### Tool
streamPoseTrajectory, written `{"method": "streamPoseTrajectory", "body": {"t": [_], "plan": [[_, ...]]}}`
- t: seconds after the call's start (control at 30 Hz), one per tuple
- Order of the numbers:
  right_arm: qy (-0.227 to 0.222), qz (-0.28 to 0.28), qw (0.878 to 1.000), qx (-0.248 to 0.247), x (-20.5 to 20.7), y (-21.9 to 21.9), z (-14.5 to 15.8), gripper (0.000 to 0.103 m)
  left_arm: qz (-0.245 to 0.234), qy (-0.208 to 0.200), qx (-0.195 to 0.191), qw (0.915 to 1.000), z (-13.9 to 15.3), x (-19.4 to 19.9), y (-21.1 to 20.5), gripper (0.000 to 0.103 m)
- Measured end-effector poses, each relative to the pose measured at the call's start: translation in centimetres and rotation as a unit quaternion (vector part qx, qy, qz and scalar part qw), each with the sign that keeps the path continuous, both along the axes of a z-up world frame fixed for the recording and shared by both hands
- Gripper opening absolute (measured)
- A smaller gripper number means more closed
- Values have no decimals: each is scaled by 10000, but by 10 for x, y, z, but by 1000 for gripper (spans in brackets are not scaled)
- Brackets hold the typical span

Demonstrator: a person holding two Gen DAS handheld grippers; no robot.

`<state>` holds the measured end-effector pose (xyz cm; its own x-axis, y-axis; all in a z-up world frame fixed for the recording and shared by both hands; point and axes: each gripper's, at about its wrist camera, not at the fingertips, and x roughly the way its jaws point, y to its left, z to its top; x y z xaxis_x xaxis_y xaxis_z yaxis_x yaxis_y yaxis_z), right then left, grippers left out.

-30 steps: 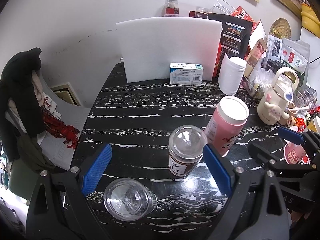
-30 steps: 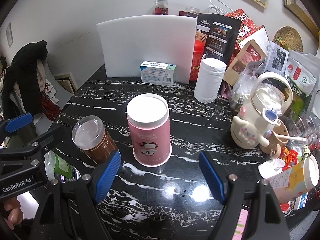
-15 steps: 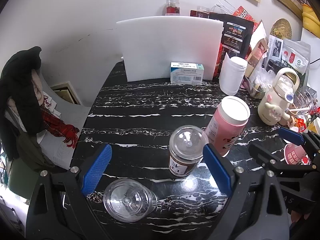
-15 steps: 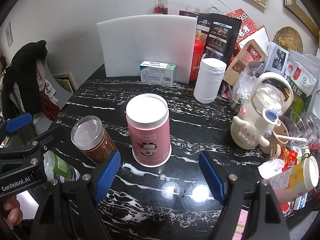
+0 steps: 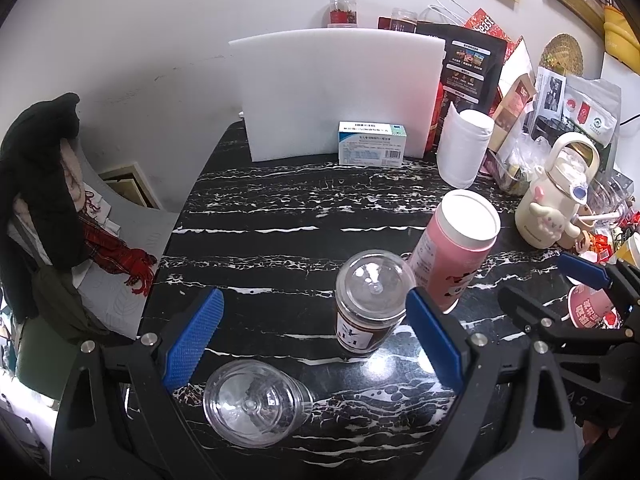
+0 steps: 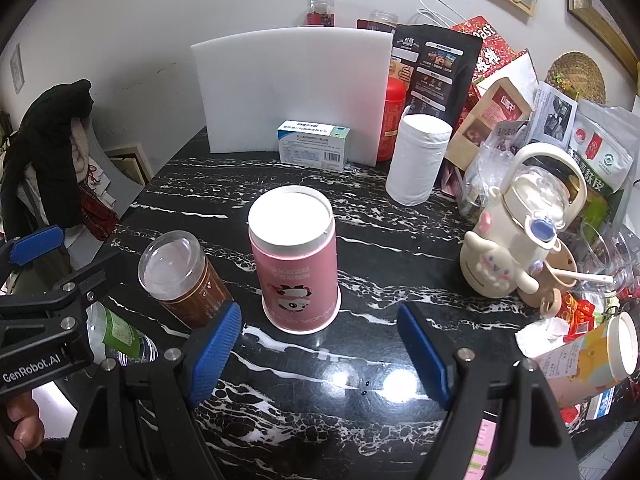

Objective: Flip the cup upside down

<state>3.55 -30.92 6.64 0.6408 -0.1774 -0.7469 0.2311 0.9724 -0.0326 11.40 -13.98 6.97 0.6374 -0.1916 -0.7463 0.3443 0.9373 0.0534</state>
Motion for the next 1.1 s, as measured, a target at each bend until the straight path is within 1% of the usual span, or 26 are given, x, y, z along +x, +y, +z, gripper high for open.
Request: {"method": "streamPoseTrajectory", "body": {"t": [0.2, 0.93, 1.1], "plan": [[11, -12, 10000, 4, 0, -3, 0, 81, -49, 143, -59, 9999, -5, 4, -2, 92], [39, -94, 9999, -8, -1, -13, -2, 81, -176, 53, 101, 9998, -3, 1, -13, 92], [48, -116, 9999, -7, -2, -16, -3, 81, -260, 110, 76, 9996, -4, 1, -15, 92]]}}
